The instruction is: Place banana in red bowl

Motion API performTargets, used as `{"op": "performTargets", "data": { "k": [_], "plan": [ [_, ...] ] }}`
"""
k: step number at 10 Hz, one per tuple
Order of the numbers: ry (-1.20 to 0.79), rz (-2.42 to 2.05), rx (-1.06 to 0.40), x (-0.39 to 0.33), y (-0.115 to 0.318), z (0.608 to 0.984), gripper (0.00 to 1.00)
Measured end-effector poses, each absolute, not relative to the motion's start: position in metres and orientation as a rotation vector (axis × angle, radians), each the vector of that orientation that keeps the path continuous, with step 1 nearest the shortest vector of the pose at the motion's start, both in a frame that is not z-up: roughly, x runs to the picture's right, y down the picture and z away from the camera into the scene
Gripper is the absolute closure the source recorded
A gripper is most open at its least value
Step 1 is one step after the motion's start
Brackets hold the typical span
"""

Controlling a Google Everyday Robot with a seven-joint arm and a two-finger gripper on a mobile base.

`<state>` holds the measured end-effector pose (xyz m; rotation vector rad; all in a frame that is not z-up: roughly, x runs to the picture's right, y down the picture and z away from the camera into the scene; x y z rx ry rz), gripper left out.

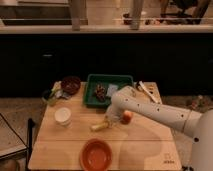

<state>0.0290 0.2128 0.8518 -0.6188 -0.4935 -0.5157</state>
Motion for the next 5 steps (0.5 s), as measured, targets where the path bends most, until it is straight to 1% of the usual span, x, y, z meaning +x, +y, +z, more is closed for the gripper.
{"op": "performTargets", "data": {
  "k": [5],
  "plan": [
    [-0.493, -0.517, -0.585, 0.03, 0.203, 0.839, 1.0]
  ]
}}
